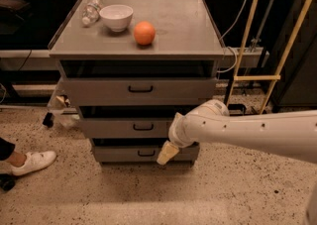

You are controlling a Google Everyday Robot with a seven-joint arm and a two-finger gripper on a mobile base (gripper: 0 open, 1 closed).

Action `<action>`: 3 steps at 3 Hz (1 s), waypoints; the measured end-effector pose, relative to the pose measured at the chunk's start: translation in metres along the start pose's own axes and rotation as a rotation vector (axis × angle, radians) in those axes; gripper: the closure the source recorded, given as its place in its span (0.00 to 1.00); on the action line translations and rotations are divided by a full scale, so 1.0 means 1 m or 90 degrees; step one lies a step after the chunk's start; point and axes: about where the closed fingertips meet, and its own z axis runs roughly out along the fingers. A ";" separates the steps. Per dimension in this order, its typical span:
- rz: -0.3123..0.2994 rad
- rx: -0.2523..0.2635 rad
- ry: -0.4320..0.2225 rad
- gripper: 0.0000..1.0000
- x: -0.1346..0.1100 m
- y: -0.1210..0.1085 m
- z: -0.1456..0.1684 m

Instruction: Open middle drawer

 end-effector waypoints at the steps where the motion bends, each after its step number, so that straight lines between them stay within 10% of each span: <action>1: 0.001 0.002 -0.001 0.00 -0.001 -0.003 0.000; 3: 0.038 -0.009 0.001 0.00 -0.008 -0.014 0.040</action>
Offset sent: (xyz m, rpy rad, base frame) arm 0.0217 0.0002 -0.0270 -0.0229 0.0285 -0.0540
